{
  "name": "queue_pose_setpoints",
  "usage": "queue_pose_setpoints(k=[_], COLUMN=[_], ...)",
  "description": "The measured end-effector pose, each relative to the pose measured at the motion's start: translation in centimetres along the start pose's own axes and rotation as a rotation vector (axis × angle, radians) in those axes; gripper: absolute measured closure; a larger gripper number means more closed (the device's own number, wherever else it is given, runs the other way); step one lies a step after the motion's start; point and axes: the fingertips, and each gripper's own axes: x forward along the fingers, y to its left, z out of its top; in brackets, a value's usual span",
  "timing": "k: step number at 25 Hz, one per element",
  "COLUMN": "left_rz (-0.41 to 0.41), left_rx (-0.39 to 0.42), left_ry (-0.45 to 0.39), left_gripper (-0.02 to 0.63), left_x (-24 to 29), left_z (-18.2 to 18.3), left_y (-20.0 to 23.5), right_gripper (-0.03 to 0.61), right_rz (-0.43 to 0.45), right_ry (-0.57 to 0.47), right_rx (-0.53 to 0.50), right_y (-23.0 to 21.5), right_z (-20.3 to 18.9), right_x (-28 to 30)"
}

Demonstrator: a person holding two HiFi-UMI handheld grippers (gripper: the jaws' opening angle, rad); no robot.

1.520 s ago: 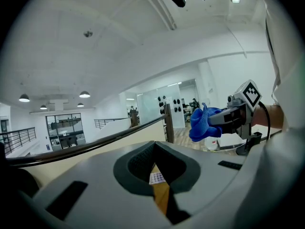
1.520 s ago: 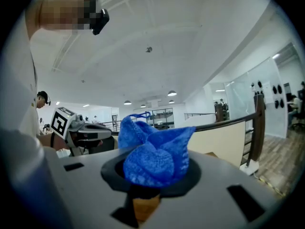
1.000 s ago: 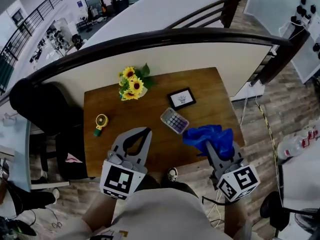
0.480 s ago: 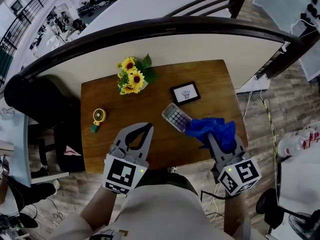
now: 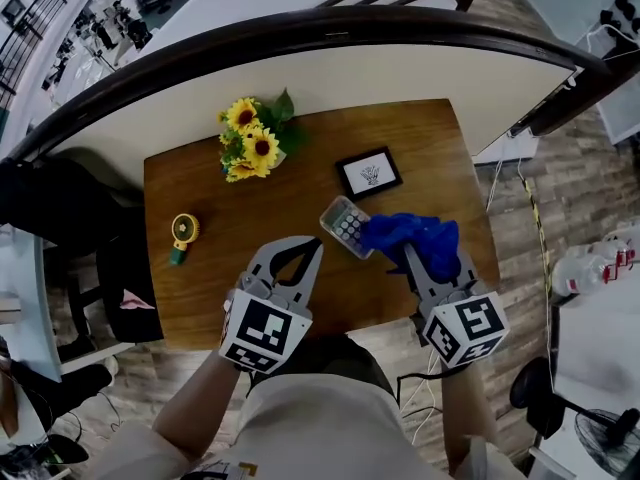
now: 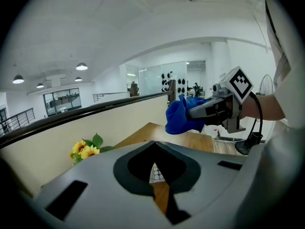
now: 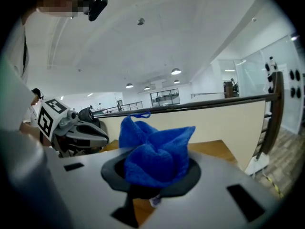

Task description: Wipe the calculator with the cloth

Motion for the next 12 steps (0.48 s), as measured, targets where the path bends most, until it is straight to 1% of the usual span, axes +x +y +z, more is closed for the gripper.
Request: queue_pose_setpoints(k=[4, 12], left_rz=[-0.039, -0.110], left_rx=[-0.014, -0.055], left_ry=[0.045, 0.150], left_gripper=[0.611, 0.611], left_x=[3.1, 10.0], left_z=[-2.7, -9.3], left_y=[0.1, -0.2], right_gripper=[0.480, 0.479], right_rz=[-0.002, 0.006], right_ry=[0.041, 0.110], right_rx=[-0.010, -0.018], right_y=[-0.7, -2.2], right_z=[-2.0, -6.4], right_x=[3.2, 10.4])
